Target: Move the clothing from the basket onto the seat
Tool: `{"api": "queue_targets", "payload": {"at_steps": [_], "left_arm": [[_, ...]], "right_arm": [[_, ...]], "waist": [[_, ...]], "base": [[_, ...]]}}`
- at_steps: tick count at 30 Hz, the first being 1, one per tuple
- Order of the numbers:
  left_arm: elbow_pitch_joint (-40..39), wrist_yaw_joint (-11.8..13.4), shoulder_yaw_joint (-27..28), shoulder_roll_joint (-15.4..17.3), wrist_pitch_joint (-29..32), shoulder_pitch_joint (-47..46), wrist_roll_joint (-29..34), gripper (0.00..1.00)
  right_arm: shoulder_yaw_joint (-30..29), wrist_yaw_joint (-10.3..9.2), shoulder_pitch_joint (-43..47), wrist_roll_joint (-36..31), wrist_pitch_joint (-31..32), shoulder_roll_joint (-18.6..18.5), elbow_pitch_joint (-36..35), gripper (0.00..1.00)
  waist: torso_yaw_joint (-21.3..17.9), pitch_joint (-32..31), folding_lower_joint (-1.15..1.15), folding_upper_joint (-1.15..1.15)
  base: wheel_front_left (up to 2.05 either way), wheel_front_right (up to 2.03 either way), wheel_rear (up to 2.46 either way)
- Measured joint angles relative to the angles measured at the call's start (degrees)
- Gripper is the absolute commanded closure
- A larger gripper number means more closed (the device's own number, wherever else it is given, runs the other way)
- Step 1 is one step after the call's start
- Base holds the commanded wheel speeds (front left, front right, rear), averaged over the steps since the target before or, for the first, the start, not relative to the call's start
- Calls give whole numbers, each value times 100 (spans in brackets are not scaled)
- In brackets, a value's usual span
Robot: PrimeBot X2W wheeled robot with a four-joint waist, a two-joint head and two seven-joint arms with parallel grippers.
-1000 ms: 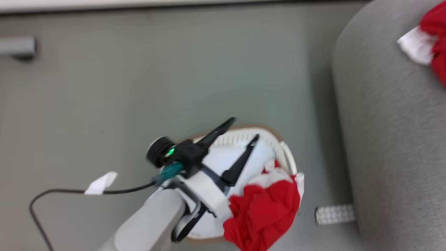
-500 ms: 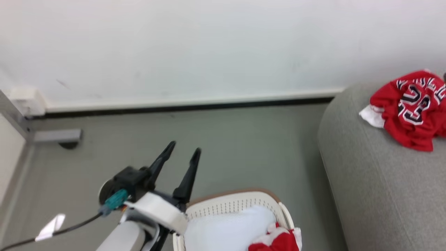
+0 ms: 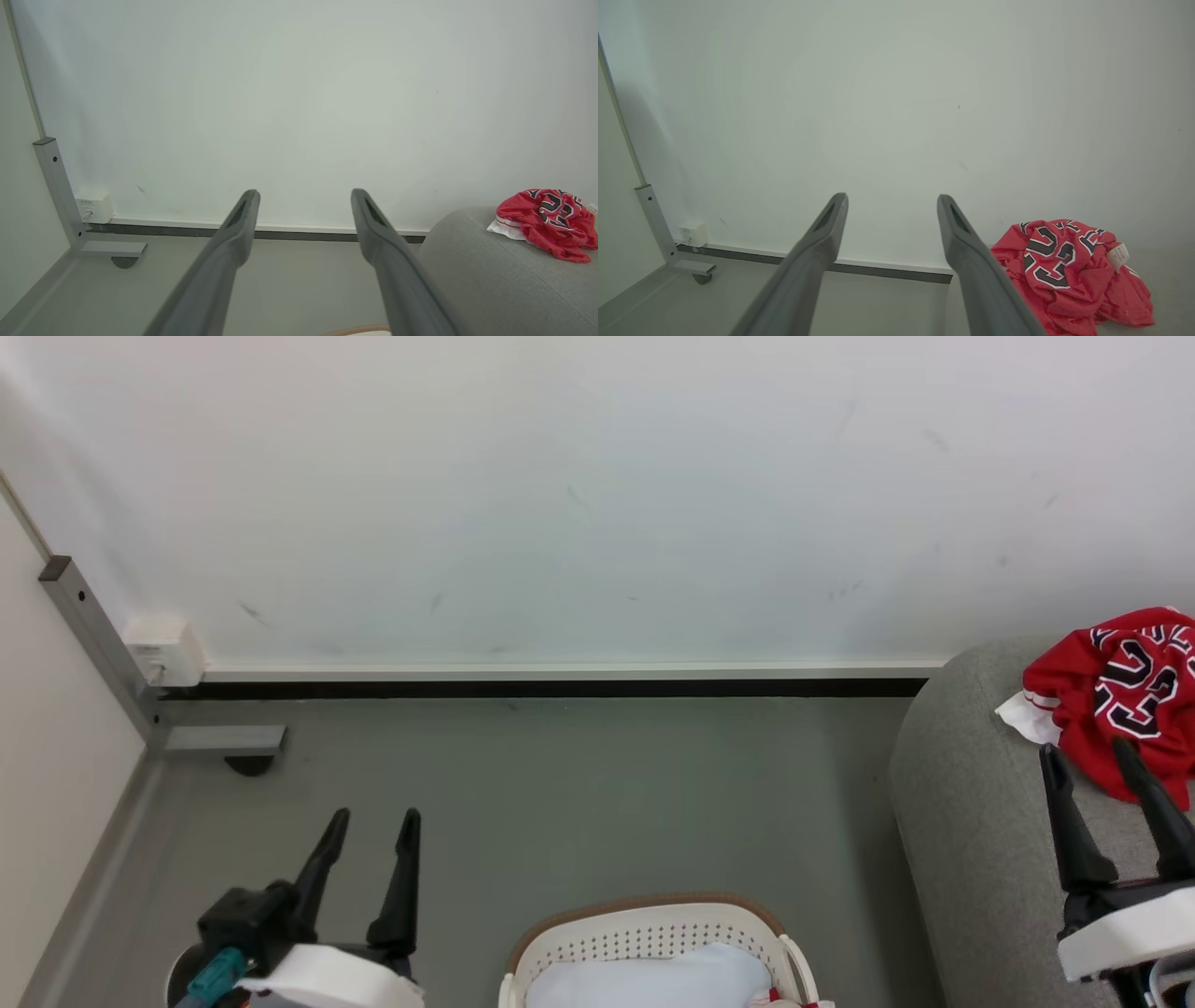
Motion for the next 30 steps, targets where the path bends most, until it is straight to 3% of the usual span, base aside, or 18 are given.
{"api": "queue_targets", "payload": {"at_steps": [5,11,20,30], "left_arm": [[-107,-12,557,-178,0,477,258,0],[-92,-233,1043,-482,0,849,583,0],[94,-608,1450,-818,0,901,989,0],[190,-832,1702,-991,0,860,1250,0]], "right_arm": [[-613,0,834,-455,-8,757,-626,0],[-914,-1,1489,-935,-8,1288,-1039,0],[-954,-1,1581,-1217,-9,1406,-1001,0],[-961,-1,1535,-1217,-9,1407,-956,0]], "waist": [[-16,-102,0,0],[-2,-101,1,0],[-16,-44,1,0],[-83,10,1,0]], "base": [[0,0,0],[0,0,0],[0,0,0],[0,0,0]]}}
